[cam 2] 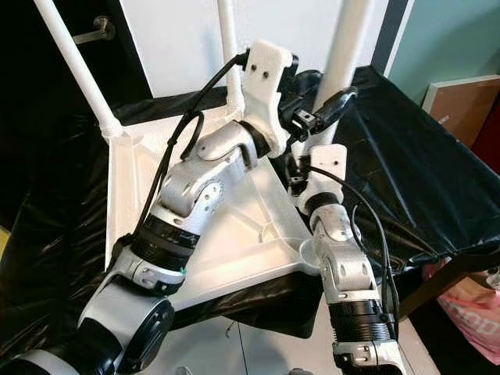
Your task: Building children table
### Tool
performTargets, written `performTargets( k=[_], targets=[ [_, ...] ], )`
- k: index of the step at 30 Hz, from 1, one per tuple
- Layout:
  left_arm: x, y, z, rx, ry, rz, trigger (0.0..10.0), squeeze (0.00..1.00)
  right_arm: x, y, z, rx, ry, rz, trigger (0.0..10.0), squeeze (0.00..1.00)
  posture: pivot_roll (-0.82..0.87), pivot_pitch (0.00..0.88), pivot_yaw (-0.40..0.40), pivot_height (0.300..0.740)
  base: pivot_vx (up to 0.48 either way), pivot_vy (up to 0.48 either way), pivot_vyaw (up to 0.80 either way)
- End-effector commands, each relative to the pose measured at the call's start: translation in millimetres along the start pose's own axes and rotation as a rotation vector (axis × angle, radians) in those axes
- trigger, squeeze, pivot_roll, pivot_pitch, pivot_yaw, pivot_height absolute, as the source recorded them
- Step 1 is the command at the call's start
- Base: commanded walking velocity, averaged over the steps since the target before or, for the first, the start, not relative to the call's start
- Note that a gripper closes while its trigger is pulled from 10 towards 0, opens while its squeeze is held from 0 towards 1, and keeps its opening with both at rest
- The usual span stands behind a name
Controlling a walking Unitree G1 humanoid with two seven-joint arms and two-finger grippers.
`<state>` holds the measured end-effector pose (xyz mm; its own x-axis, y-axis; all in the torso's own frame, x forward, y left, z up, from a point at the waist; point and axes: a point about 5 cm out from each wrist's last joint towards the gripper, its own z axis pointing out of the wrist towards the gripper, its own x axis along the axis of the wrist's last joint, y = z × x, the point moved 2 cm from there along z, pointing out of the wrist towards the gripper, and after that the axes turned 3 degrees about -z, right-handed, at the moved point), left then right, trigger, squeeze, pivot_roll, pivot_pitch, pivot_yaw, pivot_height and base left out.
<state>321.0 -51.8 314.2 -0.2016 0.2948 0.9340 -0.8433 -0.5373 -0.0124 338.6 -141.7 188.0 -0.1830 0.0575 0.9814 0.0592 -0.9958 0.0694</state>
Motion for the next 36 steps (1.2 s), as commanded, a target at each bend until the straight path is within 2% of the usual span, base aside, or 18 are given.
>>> performTargets(
  k=[1, 6, 11, 15, 17, 19, 28, 32, 34, 36],
  targets=[
    [4.1, 4.1, -1.9, -0.042, 0.034, -0.005, 10.0, 0.0, 2.0, -1.7, 1.3, -0.001, 0.009, 0.021, 10.0, 0.0, -0.24, 0.033, 0.067, 0.74, 0.0, 0.0, 0.0],
    [4.9, -7.5, -21.5, 0.0, 0.08, 0.016, 10.0, 0.0, -1.4, 1.3, -0.3, -0.036, 0.008, 0.036, 10.0, 0.0, -0.23, 0.033, 0.065, 0.74, 0.0, 0.0, 0.0],
    [3.3, -12.1, -27.5, 0.014, 0.081, 0.029, 10.0, 0.0, -2.0, 2.1, -1.1, -0.039, 0.008, 0.033, 10.0, 0.0, -0.23, 0.037, 0.062, 0.74, 0.0, 0.0, 0.0],
    [-14.4, -32.4, -46.8, 0.068, 0.016, 0.145, 10.0, 0.0, -4.6, 4.8, -3.7, -0.053, 0.003, 0.03, 10.0, 0.0, -0.23, 0.041, 0.055, 0.74, 0.0, 0.0, 0.0],
    [-14.4, -32.4, -46.8, 0.068, 0.016, 0.145, 10.0, 0.0, -4.6, 4.8, -3.7, -0.053, 0.003, 0.03, 10.0, 0.0, -0.23, 0.041, 0.055, 0.74, 0.0, 0.0, 0.0],
    [-22.7, -35.9, -53.4, 0.069, -0.019, 0.184, 10.0, 0.0, -4.6, 5.3, -4.1, -0.055, 0.003, 0.027, 10.0, 0.0, -0.23, 0.044, 0.054, 0.74, 0.0, 0.0, 0.0],
    [-39.7, -28.9, -64.0, 0.022, -0.069, 0.21, 10.0, 0.0, -2.6, 8.5, -4.4, -0.067, 0.013, 0.02, 10.0, 0.0, -0.23, 0.047, 0.049, 0.74, 0.0, 0.0, 0.0],
    [-47.7, -21.9, -68.7, -0.036, -0.093, 0.206, 10.0, 0.0, -1.6, 8.7, -3.9, -0.07, 0.017, 0.019, 10.0, 0.0, -0.23, 0.047, 0.048, 0.74, 0.0, 0.0, 0.0],
    [-58.3, -13.8, -77.5, -0.113, -0.129, 0.203, 10.0, 0.0, 0.8, 7.7, -2.5, -0.071, 0.027, 0.022, 10.0, 0.0, -0.22, 0.049, 0.047, 0.74, 0.0, 0.0, 0.0],
    [-62.4, -11.5, -81.0, -0.136, -0.145, 0.204, 10.0, 0.0, 1.5, 7.2, -2.2, -0.071, 0.03, 0.023, 10.0, 0.0, -0.22, 0.049, 0.047, 0.74, 0.0, 0.0, 0.0]
  ],
)
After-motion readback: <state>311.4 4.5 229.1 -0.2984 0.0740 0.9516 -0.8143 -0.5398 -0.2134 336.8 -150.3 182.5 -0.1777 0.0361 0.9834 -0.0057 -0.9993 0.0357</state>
